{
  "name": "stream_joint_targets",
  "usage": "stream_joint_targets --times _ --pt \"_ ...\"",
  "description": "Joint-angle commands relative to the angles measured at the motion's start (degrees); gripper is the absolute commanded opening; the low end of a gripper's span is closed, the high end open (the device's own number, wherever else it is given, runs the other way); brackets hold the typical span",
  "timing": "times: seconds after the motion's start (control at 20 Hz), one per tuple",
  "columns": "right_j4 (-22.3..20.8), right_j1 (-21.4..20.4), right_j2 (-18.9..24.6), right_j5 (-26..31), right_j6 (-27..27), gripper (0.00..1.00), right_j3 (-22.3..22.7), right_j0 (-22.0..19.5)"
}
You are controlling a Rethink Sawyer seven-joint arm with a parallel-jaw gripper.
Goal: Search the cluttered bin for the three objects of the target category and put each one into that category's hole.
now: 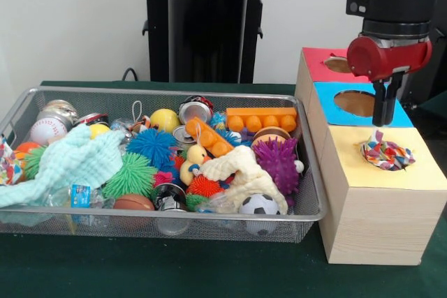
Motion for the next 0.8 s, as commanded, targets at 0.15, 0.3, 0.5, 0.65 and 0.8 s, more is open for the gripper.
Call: stream_joint_targets --times 0.15,0.3,0.5,0.65,0.8 --pt "-0.28 2.59 0.64 -3.61 9.91 0.0 2.12 -1.12" --pt "-0.05 2.89 0.76 -5.63 10.87 0.0 2.79 -1.11" --pt "-0.04 3.07 1.0 -9.09 11.78 0.0 3.96 -1.13" --pt "0.2 2.97 0.34 -9.79 12.31 0.0 4.26 -0.59" --pt "0.52 3.25 -0.34 -11.44 13.15 0.0 4.83 -0.07"
